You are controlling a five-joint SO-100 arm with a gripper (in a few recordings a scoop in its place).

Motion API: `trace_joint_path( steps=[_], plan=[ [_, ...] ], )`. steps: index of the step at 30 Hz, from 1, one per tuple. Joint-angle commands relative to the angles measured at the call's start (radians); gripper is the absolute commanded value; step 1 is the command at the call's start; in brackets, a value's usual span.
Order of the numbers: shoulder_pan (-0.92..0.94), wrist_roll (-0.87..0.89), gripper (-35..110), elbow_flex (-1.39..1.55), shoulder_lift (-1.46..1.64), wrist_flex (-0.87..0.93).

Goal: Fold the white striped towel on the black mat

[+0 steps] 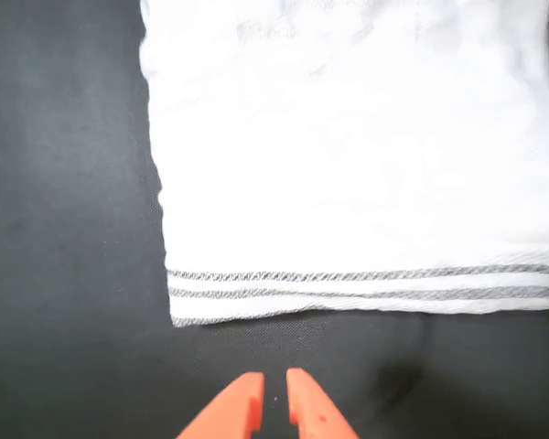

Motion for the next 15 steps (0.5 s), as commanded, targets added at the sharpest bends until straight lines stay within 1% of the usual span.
trace_joint_path(
  steps=[1, 10, 15],
  plan=[
    [-0.028, 0.005, 1, 0.084, 0.097, -0.029],
    [-0.084, -0.012, 0, 0.357, 0.330, -0.166],
    [-0.074, -0.040, 0, 0.482, 0.457, -0.183]
  ],
)
